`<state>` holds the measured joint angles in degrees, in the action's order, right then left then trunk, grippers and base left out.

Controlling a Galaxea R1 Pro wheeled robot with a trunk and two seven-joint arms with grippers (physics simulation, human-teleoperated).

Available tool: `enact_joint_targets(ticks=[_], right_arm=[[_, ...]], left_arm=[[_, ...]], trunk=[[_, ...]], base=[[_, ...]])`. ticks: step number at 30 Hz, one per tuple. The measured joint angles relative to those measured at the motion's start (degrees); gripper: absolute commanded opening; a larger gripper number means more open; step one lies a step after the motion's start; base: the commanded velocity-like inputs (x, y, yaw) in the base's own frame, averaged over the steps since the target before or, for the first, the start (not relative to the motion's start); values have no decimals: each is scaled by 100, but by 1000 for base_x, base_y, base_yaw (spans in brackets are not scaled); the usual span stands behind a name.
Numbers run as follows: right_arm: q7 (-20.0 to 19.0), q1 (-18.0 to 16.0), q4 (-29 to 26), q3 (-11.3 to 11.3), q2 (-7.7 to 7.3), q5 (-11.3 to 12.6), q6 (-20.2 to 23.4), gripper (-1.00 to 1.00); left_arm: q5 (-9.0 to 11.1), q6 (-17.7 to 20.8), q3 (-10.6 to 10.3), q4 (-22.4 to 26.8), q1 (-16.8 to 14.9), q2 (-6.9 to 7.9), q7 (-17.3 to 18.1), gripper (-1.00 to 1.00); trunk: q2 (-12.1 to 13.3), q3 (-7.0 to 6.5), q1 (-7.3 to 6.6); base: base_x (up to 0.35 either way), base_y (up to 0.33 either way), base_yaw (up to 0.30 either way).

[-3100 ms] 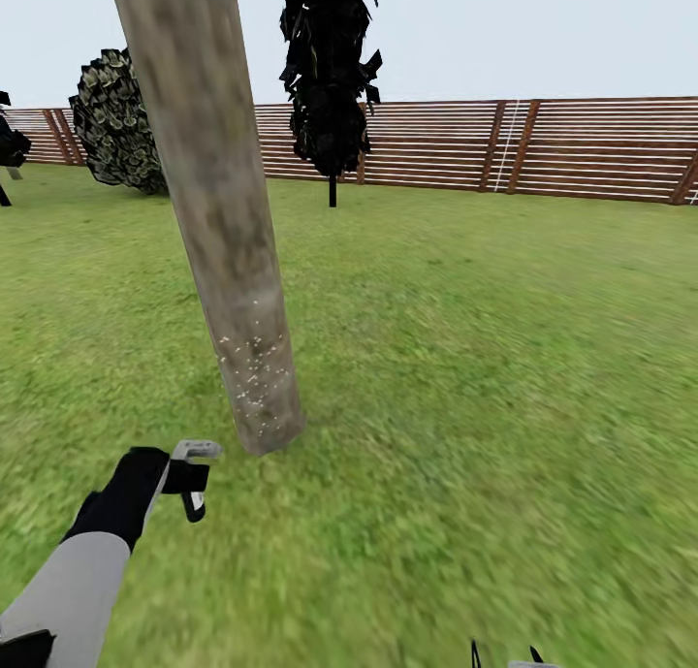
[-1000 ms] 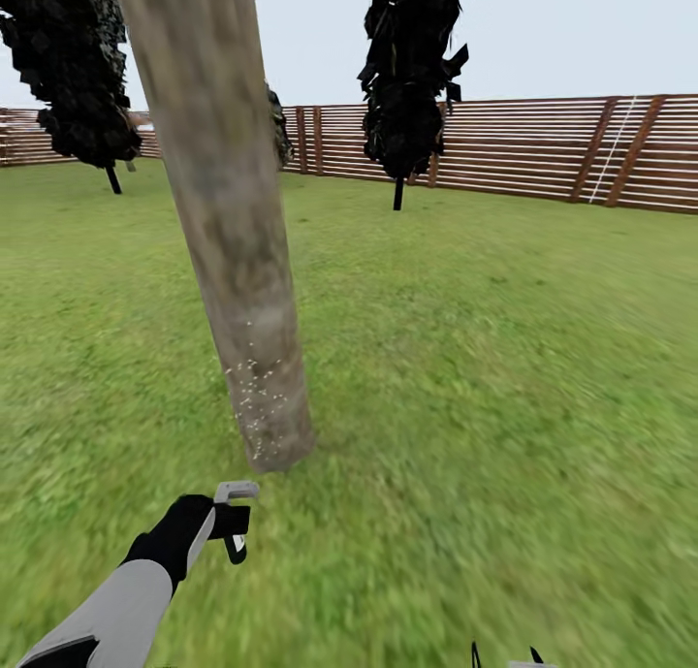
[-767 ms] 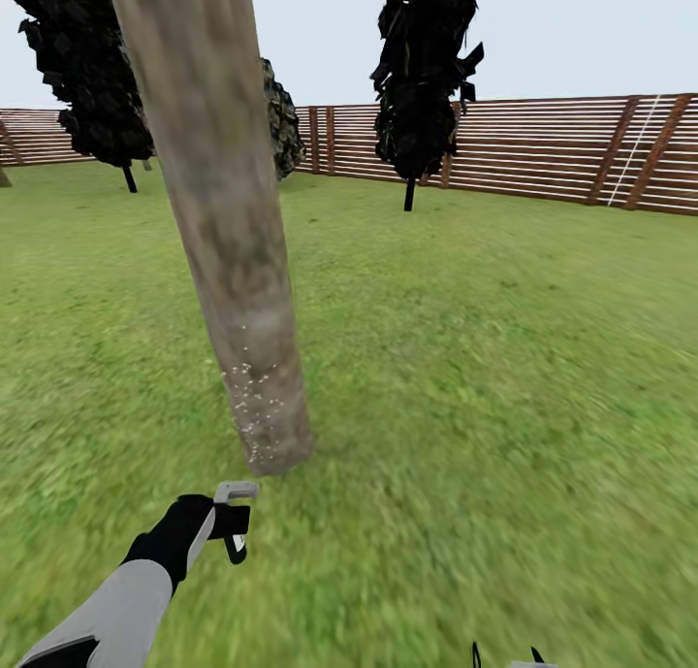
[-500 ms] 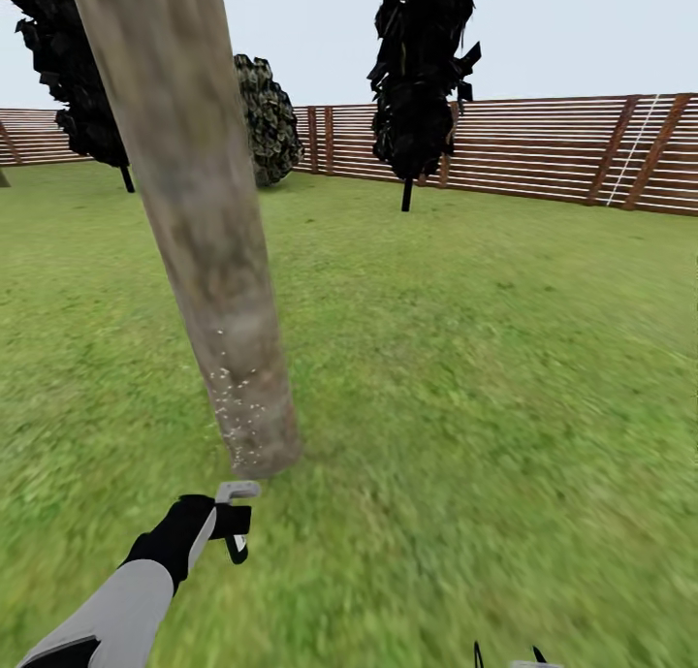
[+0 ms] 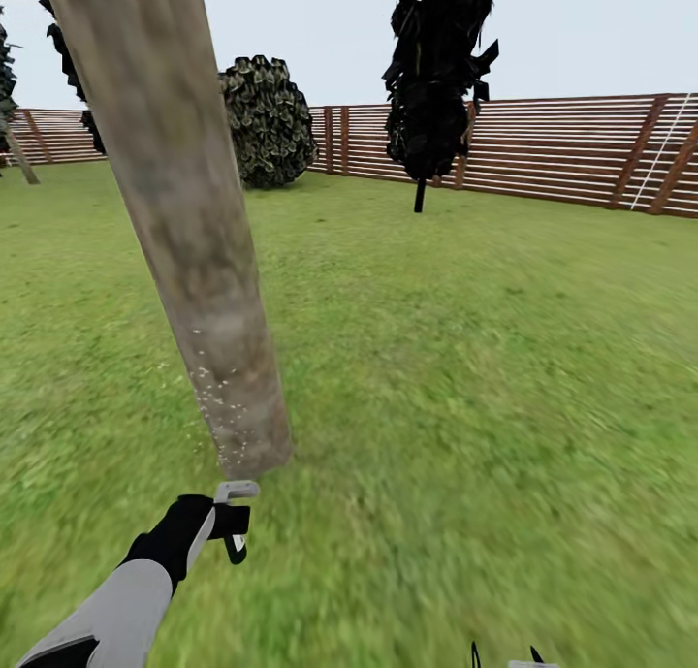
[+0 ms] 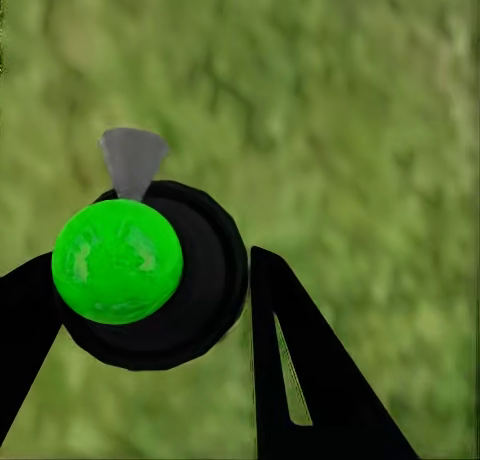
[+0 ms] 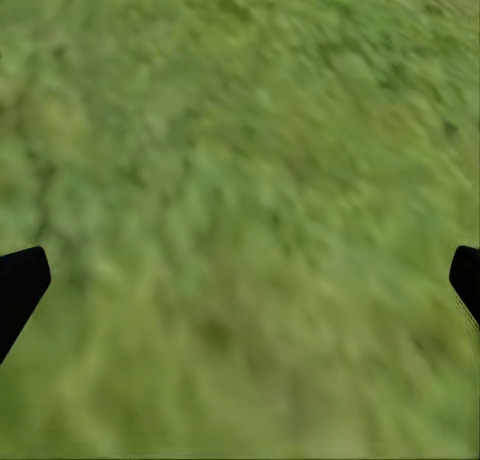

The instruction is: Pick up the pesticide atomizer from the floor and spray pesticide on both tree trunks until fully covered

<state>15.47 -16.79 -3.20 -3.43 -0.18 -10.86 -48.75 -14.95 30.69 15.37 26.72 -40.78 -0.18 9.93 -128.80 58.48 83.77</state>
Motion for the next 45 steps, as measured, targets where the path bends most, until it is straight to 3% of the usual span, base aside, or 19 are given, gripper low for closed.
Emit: enact_joint_targets(ticks=[6, 20, 35, 45], right_arm=[[0, 0, 0, 0, 0, 0, 3, 100], [8, 0, -5, -8, 0, 14, -5, 100], [0, 0, -5, -3, 0, 5, -3, 100], [0, 0, -5, -5, 0, 5, -4, 100]], left_arm=[[0, -1, 1, 0, 0, 1, 0, -100], [0, 2, 1, 0, 0, 2, -7, -100], [0, 2, 1, 0, 0, 9, -7, -100], [0, 7, 9, 0, 0, 9, -9, -100]], trunk=[[0, 0, 0], [0, 0, 0], [0, 0, 0], [0, 0, 0]], base=[[146, -257, 237], [4, -270, 11], [6, -272, 251], [139, -263, 22]])
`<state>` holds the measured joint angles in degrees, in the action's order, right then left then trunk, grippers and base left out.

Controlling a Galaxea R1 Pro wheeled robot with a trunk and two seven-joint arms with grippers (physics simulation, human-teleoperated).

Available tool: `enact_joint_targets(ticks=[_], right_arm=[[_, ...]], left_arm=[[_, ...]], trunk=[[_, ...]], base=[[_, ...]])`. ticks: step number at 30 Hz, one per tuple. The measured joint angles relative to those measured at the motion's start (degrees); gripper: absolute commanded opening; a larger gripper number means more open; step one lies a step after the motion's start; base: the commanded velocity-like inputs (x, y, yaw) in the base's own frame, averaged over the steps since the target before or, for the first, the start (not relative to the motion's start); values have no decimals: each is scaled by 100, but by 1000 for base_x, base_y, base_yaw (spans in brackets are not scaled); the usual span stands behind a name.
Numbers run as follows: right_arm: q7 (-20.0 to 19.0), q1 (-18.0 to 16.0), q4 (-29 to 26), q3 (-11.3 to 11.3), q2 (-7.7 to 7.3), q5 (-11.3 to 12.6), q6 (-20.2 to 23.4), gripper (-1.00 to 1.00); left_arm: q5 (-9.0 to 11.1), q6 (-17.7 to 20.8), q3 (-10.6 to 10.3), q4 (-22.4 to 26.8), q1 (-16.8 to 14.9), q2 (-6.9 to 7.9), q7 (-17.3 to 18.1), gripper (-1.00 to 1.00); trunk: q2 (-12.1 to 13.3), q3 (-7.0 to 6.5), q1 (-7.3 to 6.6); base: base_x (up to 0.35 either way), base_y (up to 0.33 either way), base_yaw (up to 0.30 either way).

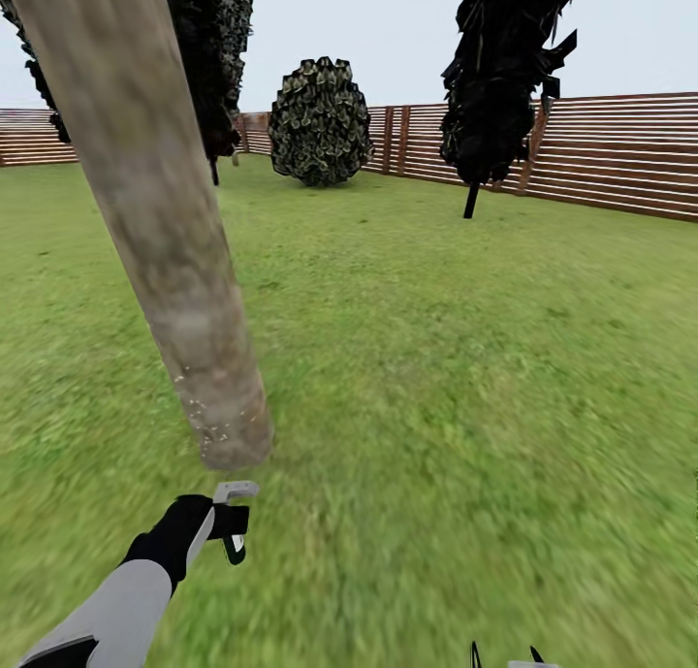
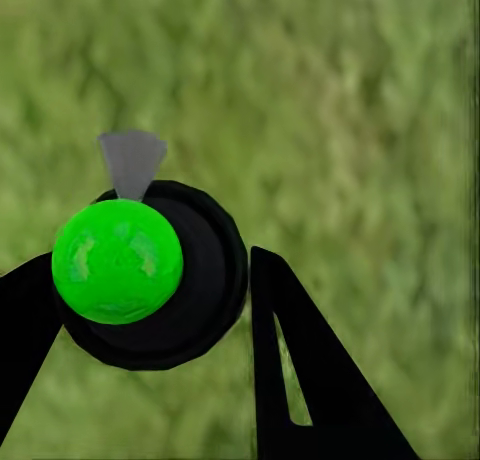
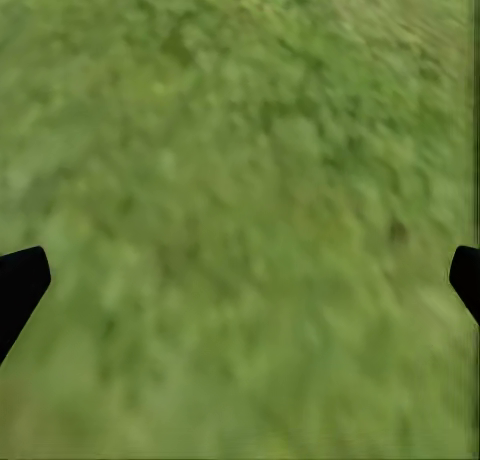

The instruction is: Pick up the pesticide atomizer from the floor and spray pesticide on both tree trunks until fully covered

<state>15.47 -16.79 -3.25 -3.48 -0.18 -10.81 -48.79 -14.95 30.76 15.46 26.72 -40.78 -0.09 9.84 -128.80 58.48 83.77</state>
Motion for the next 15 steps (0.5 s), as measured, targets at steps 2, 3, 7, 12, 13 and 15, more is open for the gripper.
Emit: enact_joint_targets(ticks=[2, 3, 7, 12, 13, 15], right_arm=[[0, 0, 0, 0, 0, 0, 1, 100], [0, 0, 0, 0, 0, 0, 1, 100], [2, 0, 0, -2, 0, 1, 1, 100], [2, 0, 0, 2, 0, 0, 1, 100], [1, 0, 0, 3, 0, 0, 1, 100], [0, 0, 0, 4, 0, 0, 0, 100]], left_arm=[[0, 0, 0, 0, 0, 0, 1, -100], [0, 0, -1, 0, 0, 0, 1, -100], [0, 0, -2, 0, 0, 0, 1, -100], [0, 0, 0, 0, 0, 0, 3, -100], [0, 0, 1, 0, 0, 0, 2, -100], [0, 0, -2, 0, 0, 0, 1, -100]], trunk=[[0, 0, 0], [0, 0, 0], [0, 0, 0], [0, 0, 0], [0, 0, 0], [0, 0, 0]], base=[[179, -246, 3], [180, -244, 31], [181, -243, 175], [183, -242, 278], [183, -242, 278], [183, -242, 278]])
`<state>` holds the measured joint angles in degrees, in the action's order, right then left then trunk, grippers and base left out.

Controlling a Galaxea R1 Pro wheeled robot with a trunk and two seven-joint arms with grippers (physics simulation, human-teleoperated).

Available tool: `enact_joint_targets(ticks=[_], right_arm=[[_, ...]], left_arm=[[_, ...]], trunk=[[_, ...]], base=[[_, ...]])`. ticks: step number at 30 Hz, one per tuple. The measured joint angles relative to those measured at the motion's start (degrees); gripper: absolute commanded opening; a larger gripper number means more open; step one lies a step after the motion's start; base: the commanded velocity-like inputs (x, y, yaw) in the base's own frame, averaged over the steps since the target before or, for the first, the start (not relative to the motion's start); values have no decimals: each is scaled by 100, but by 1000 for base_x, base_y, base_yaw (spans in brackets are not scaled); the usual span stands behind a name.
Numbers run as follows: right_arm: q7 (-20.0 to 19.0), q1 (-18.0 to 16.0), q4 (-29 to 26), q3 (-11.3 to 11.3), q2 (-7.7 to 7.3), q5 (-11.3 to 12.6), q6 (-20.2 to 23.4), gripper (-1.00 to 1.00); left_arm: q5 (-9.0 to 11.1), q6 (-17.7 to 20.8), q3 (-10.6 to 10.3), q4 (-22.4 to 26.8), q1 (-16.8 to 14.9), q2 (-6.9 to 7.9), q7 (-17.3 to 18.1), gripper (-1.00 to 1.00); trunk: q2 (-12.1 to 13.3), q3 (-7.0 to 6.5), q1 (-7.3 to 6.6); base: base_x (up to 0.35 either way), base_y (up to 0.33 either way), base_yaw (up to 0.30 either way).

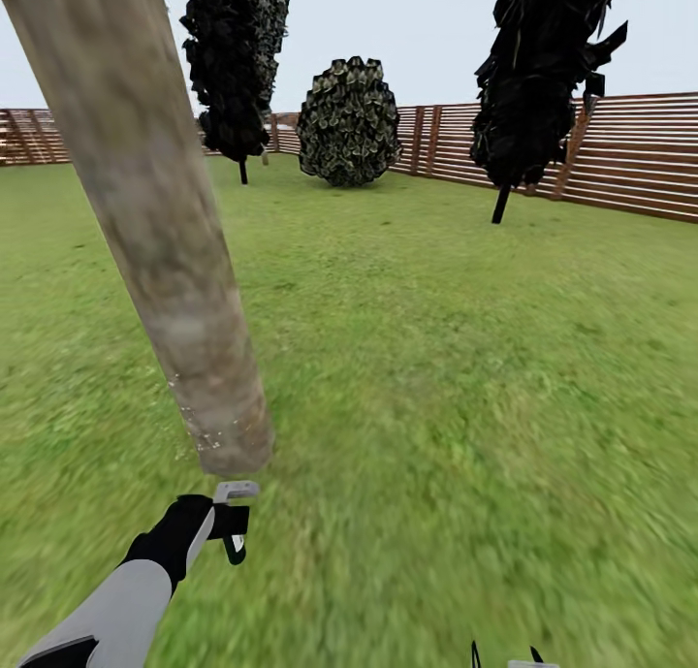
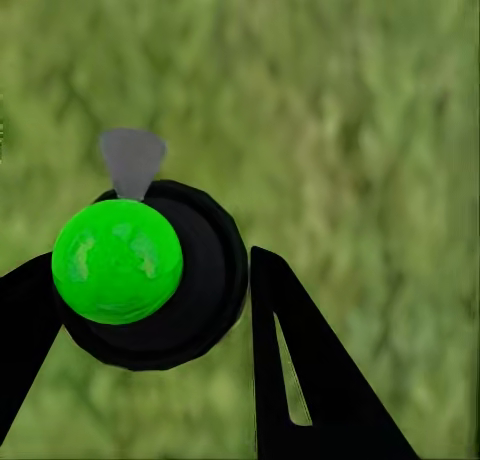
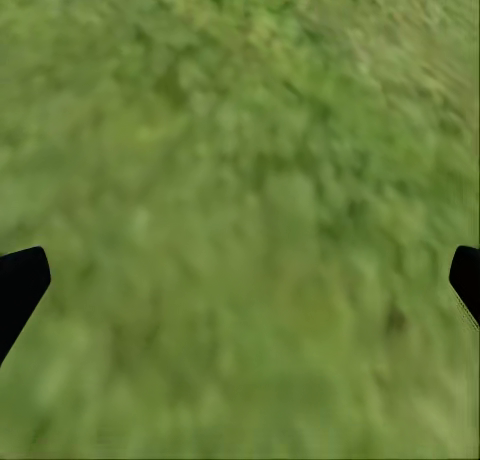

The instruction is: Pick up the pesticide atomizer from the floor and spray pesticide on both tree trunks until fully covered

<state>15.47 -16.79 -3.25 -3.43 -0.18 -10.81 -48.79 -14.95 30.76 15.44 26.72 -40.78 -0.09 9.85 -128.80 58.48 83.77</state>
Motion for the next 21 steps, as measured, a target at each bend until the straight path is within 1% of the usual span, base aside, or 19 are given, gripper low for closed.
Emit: enact_joint_targets(ticks=[12, 21], right_arm=[[0, 0, 0, 1, 0, 0, 0, 100], [0, 0, 0, 1, 0, 0, -1, 100]], left_arm=[[0, 0, 3, 0, 0, 0, -1, -100], [-1, 0, 3, 0, 0, 0, -1, -100]], trunk=[[0, 0, 0], [0, 0, 0]], base=[[165, -245, 278], [15, -265, 278]])
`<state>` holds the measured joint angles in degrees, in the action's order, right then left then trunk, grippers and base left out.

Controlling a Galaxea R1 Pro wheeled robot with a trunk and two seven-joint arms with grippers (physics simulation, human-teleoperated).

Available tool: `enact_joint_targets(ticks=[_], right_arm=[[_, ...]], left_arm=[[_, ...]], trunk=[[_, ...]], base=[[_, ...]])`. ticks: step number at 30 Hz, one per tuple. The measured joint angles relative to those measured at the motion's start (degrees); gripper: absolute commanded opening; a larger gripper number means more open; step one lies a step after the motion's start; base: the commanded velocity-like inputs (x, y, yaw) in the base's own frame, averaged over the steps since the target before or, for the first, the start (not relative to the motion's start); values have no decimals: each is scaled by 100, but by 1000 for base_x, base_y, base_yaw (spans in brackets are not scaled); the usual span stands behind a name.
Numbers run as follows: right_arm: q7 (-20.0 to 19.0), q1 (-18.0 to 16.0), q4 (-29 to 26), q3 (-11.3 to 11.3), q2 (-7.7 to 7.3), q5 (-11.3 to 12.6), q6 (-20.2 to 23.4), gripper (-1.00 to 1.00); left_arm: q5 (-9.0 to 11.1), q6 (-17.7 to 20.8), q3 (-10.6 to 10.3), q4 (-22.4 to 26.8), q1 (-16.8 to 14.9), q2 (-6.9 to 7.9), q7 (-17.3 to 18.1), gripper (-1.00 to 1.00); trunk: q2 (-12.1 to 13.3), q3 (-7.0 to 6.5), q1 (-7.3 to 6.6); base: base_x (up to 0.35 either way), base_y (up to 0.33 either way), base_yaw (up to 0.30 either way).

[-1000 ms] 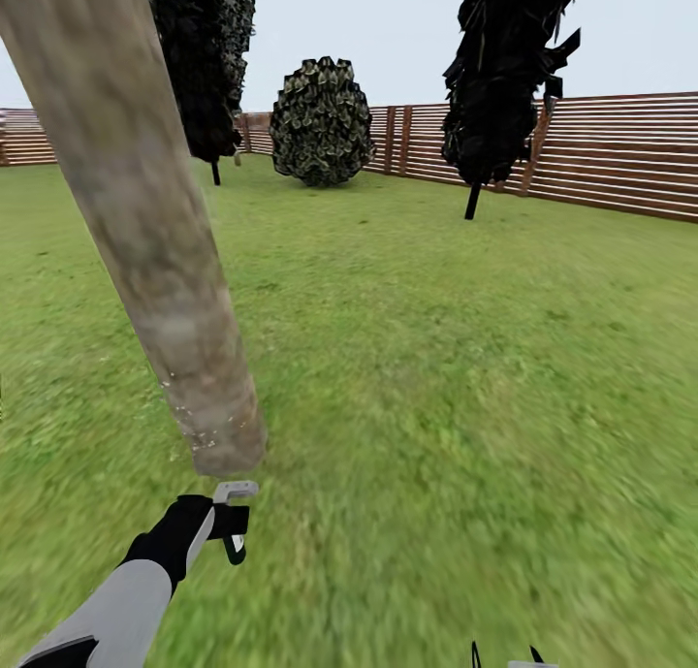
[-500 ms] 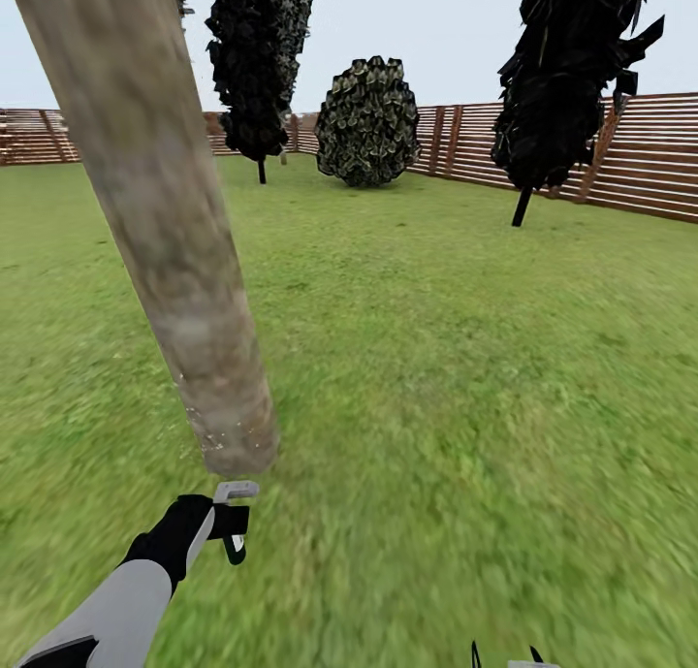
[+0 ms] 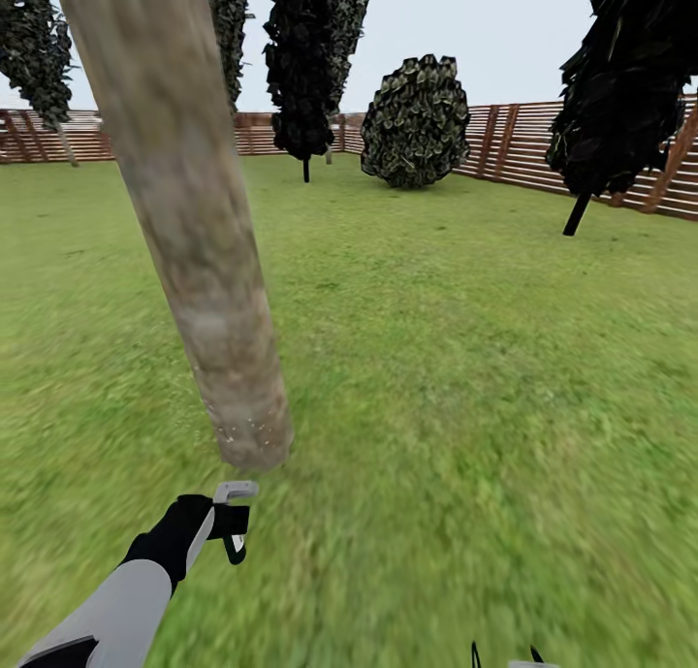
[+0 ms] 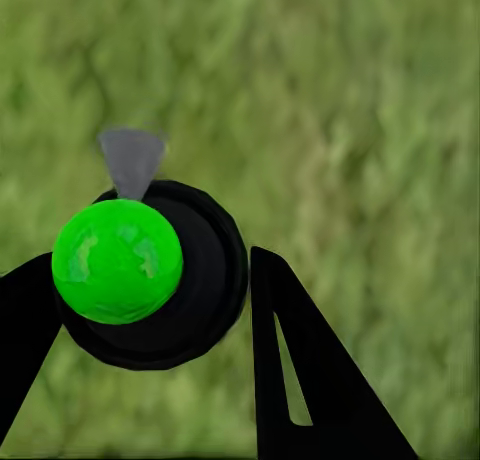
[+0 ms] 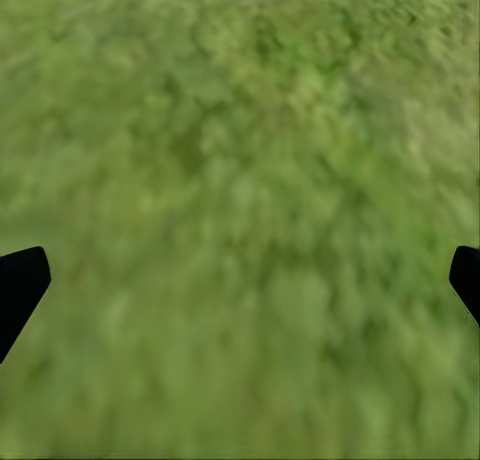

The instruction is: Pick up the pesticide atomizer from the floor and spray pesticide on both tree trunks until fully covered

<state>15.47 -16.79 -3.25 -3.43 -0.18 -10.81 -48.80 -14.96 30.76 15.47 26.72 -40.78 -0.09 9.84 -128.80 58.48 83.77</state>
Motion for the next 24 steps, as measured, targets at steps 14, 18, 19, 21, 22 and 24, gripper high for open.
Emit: enact_joint_targets(ticks=[14, 18, 19, 21, 22, 24], right_arm=[[0, 0, 0, -2, 0, 1, 1, 100], [0, 0, 0, -4, -14, -3, 1, 100], [0, 0, 0, -2, -18, -6, 2, 100], [0, 0, 0, -2, -32, -7, 2, 100], [0, 0, 0, 0, -32, -9, 2, 100], [0, 0, 0, 0, -33, -8, 2, 100]], left_arm=[[13, 60, 2, 94, -70, -62, -1, -100], [22, 120, -22, 106, -304, -280, -8, -100], [-9, 141, -31, 105, -353, -316, -18, -100], [-16, 319, -57, 123, -499, -359, -66, -100], [-49, 366, -67, 169, -513, -346, -73, -100], [-69, 417, -82, 409, -487, -304, -78, -100]], trunk=[[0, 0, 0], [0, -1, 0], [0, 0, 0], [0, -1, 0], [0, 0, 0], [0, 0, 0]], base=[[0, -25, 246], [0, 0, 16], [0, 0, 3], [0, 0, 0], [-14, 0, 0], [-228, 0, 0]])
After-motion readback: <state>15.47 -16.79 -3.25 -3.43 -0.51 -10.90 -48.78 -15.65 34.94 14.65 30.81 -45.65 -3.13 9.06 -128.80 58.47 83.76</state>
